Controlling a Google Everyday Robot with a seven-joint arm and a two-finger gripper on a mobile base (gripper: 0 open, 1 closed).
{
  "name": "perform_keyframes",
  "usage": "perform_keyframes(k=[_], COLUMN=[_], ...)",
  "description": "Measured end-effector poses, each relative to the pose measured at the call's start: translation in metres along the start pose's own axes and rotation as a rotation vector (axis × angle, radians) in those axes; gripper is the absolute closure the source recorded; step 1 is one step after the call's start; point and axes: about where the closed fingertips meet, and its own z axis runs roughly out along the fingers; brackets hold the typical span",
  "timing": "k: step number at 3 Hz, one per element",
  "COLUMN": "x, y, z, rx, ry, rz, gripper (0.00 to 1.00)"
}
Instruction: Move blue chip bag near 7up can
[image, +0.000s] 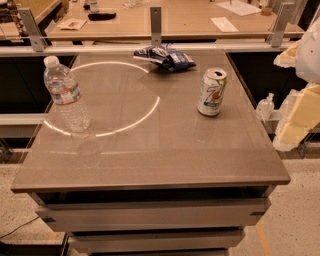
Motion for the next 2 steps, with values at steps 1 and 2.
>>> perform_keyframes(k=[1,2], x=[0.000,0.004], y=[0.000,-0.014], z=[0.000,0.002], rx=[0.000,0.028], ry=[0.000,-0.074], rz=[0.000,0.059], gripper=[0.00,0.00])
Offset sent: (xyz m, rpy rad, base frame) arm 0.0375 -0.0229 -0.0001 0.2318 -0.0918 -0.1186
